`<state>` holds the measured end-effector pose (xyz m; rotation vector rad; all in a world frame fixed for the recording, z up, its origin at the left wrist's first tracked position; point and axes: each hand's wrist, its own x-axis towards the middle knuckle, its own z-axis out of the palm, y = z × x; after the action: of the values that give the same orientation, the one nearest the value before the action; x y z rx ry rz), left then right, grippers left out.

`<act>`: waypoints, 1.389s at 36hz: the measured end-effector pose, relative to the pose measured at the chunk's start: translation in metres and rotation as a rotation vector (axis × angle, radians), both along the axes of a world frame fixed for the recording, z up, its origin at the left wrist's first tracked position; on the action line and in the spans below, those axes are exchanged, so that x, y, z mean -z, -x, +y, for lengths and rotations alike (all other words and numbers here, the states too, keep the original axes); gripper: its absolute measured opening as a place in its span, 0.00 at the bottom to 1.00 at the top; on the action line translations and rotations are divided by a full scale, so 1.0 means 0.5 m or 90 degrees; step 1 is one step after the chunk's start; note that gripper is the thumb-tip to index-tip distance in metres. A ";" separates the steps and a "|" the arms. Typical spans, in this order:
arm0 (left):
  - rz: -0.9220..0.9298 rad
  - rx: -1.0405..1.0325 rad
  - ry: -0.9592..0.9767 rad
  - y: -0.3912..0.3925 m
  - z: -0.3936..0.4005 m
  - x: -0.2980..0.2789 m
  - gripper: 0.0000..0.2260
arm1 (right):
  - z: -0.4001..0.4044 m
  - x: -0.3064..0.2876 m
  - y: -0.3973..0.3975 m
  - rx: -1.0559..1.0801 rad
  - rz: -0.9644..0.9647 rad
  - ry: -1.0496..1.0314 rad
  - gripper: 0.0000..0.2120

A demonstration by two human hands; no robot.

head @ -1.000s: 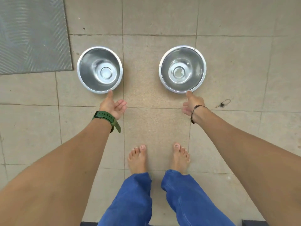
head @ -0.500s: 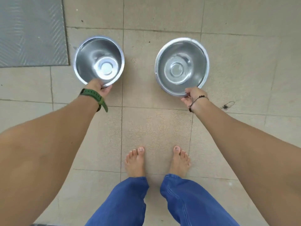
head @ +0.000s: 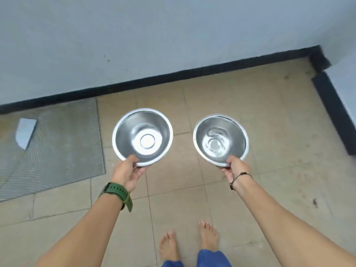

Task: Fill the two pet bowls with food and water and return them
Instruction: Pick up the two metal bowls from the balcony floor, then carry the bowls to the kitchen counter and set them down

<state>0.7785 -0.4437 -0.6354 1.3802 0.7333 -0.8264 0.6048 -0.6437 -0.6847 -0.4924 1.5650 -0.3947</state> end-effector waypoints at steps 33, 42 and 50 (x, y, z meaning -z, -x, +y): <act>-0.154 0.728 0.391 0.420 -0.184 -0.858 0.27 | 0.216 -0.975 0.620 0.450 -0.094 0.389 0.16; -0.140 0.863 0.430 0.671 -0.098 -0.933 0.28 | 0.439 -1.027 0.865 0.588 -0.064 0.431 0.13; -0.111 0.992 0.470 0.895 0.020 -0.979 0.25 | 0.664 -1.047 1.047 0.728 -0.034 0.469 0.10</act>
<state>0.3311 -0.4335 -0.1458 1.1026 -0.9472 -1.8519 0.0815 -0.3116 -0.1613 -0.0646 1.4847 -1.8716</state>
